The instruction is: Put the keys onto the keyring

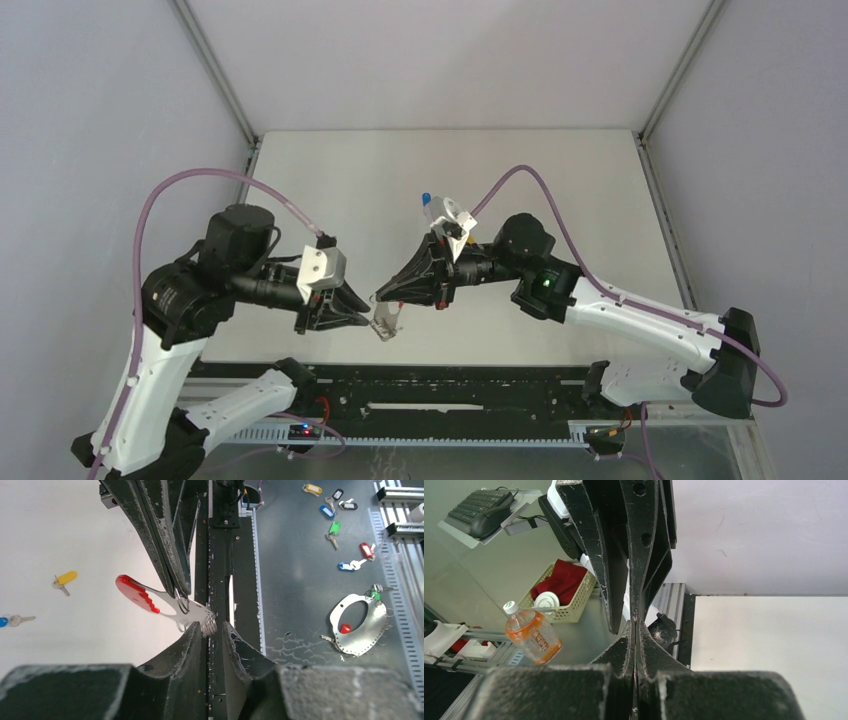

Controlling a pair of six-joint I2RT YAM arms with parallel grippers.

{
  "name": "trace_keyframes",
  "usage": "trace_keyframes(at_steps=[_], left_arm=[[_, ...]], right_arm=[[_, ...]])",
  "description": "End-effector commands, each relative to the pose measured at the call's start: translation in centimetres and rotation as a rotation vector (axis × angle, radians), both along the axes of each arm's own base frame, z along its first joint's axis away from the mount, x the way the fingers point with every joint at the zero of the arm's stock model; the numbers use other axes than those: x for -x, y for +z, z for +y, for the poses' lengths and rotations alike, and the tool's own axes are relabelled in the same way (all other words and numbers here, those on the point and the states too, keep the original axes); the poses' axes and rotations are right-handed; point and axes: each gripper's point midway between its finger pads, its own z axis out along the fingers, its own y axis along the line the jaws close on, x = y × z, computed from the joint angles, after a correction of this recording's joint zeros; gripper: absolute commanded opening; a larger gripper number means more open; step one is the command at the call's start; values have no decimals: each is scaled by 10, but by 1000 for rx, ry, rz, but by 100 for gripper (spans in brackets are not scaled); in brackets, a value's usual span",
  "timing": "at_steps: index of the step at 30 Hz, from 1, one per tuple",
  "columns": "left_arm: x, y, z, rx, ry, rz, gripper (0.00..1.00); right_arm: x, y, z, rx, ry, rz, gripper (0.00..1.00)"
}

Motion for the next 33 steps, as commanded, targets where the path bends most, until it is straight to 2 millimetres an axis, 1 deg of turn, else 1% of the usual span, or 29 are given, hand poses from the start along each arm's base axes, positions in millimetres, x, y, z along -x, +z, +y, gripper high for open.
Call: trace_keyframes(at_steps=[1, 4, 6, 9, 11, 15, 20, 22, 24, 29, 33], left_arm=[[8, 13, 7, 13, -41, -106, 27], [8, 14, 8, 14, -38, -116, 27], [4, 13, 9, 9, -25, -134, 27], [-11, 10, 7, 7, 35, -166, 25], [-22, 10, 5, 20, 87, -184, 22], [-28, 17, -3, 78, 113, -177, 23], [-17, 21, -9, 111, 58, -122, 26], [-9, 19, -8, 111, 27, -101, 27], [-5, 17, -7, 106, 16, -89, 28], [1, 9, -4, 79, -8, -68, 31], [-1, 6, -4, 67, -4, -63, 33]], right_arm=[[4, 26, -7, -75, 36, -14, 0], [4, 27, -7, -78, 44, -12, 0], [4, 27, -7, -80, 52, -11, 0], [6, 26, -6, -79, 70, -4, 0], [7, 26, -5, -81, 80, -2, 0], [6, 26, -4, -85, 77, 3, 0], [2, 30, -4, -98, 49, 2, 0], [0, 30, -3, -96, 38, 4, 0], [0, 30, -3, -97, 32, 2, 0], [-2, 29, -2, -95, 19, 1, 0], [-1, 30, -3, -97, 20, -2, 0]])
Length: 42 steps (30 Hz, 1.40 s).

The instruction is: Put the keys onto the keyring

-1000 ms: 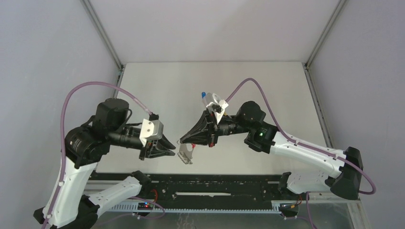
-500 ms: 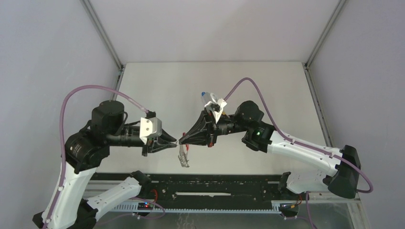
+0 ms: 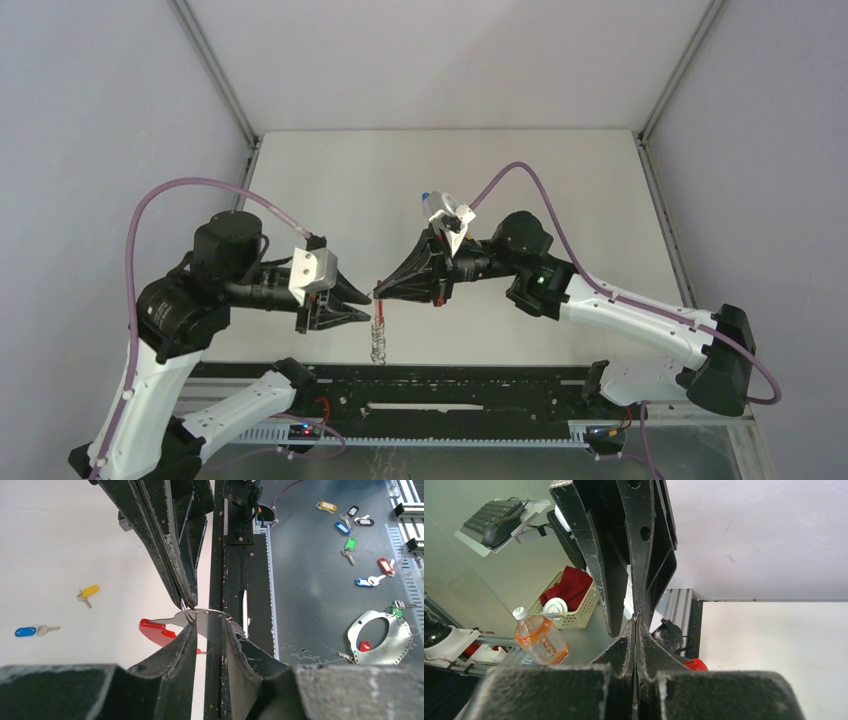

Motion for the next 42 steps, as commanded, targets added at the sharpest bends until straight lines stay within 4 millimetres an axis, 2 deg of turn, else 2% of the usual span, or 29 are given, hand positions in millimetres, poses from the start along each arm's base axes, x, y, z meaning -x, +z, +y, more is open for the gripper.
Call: trace_keyframes(at_steps=[1, 6, 11, 22, 27, 29, 32, 35, 37, 42], left_arm=[[2, -3, -2, -5, -22, 20, 33], [-14, 4, -8, 18, 50, 34, 30], [-14, 3, -11, 34, 55, 50, 27], [-25, -2, -7, 13, 125, 42, 1], [-29, -2, -7, 13, 171, 88, 0], [-27, -4, -8, 9, 166, 113, 0], [-24, -8, -8, -9, 154, 142, 0], [-24, -14, -6, -44, 156, 151, 0], [-27, -18, -4, -72, 165, 154, 0], [-27, -25, -4, -124, 156, 182, 0]], right_arm=[[2, 26, -5, -74, -14, -40, 0], [5, 25, -3, -72, -13, -46, 0], [5, 26, -4, -76, -17, -49, 0], [13, 23, -6, -59, 23, -47, 0], [16, 13, -15, -1, 43, -35, 0], [15, 10, -18, 37, 49, -26, 7], [9, 8, -22, 114, 56, -7, 29], [-1, 6, -29, 180, 40, -21, 45], [-8, 4, -32, 229, 21, -61, 61], [-21, -9, -34, 400, -14, -153, 62]])
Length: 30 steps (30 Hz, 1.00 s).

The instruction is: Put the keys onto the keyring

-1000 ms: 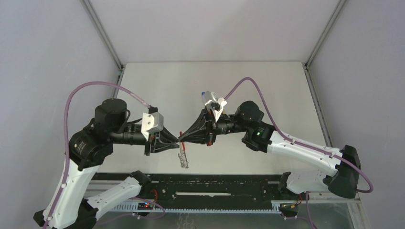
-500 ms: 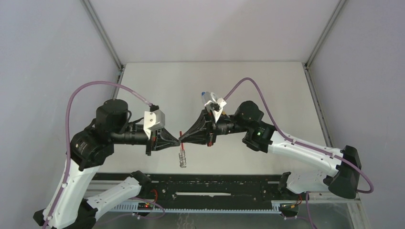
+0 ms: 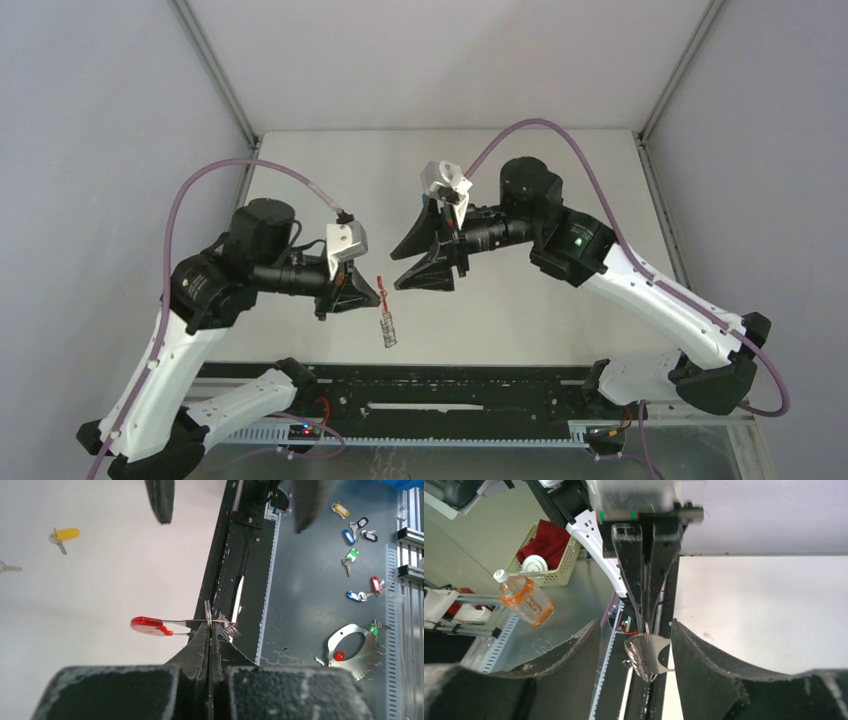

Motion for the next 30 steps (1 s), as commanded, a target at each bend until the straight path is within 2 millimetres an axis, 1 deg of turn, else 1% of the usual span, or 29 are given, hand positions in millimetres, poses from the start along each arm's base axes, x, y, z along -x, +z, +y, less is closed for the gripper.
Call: trace_keyframes(at_steps=[1, 3, 6, 10, 14, 19, 24, 30], left_arm=[[1, 4, 2, -27, -19, -13, 0], [3, 5, 2, -36, -33, -21, 0], [4, 5, 4, -41, -39, -47, 0], [5, 9, 4, -24, -43, -71, 0], [6, 10, 4, -19, -46, -81, 0], [3, 13, 4, -11, -37, -95, 0], [1, 17, 3, 3, -24, -109, 0], [0, 21, 4, 14, -14, -131, 0]], right_arm=[[-7, -27, -7, 201, 1, -84, 60], [-12, -28, -6, 237, -2, -93, 56], [-13, -29, -1, 265, 21, -110, 54], [-11, -34, 6, 295, 44, -128, 50], [-2, -35, 12, 289, 85, -143, 49], [4, -32, 20, 270, 102, -150, 46], [2, -29, 28, 234, 85, -134, 41], [3, -27, 33, 202, 92, -124, 33]])
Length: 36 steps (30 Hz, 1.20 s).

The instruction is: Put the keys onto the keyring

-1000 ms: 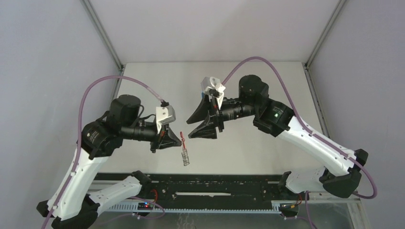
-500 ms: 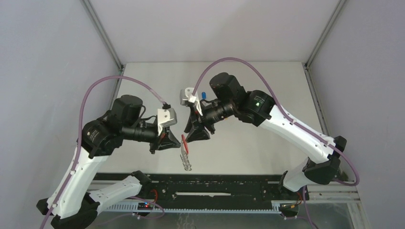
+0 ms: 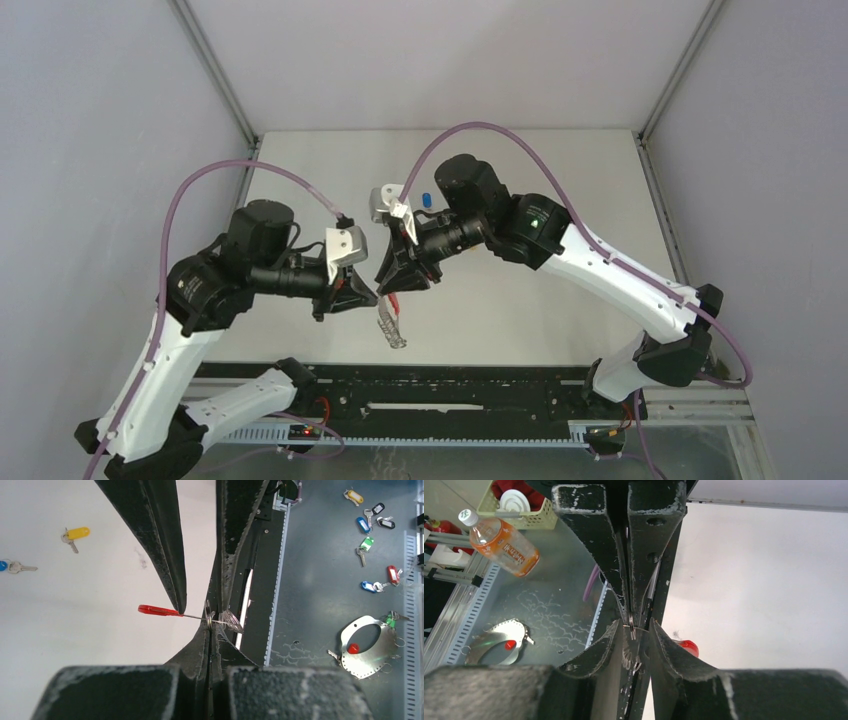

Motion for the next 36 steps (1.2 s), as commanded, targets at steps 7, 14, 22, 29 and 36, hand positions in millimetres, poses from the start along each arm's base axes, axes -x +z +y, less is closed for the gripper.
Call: trace_keyframes(at_steps=[7, 14, 22, 29, 36], left_arm=[[-1, 26, 0, 64, 4, -97, 0], [-1, 29, 0, 70, 8, -107, 0], [2, 31, 1, 80, 3, -108, 0], [2, 32, 3, 80, 8, -119, 0], [-1, 34, 4, 85, 23, -142, 0]], right_arm=[[9, 14, 4, -59, 36, 4, 36], [6, 10, 8, -41, 23, 7, 38], [0, 13, 16, -72, -10, -1, 39], [3, 18, 16, -104, 12, 22, 14], [6, 10, 12, -72, 37, 52, 0]])
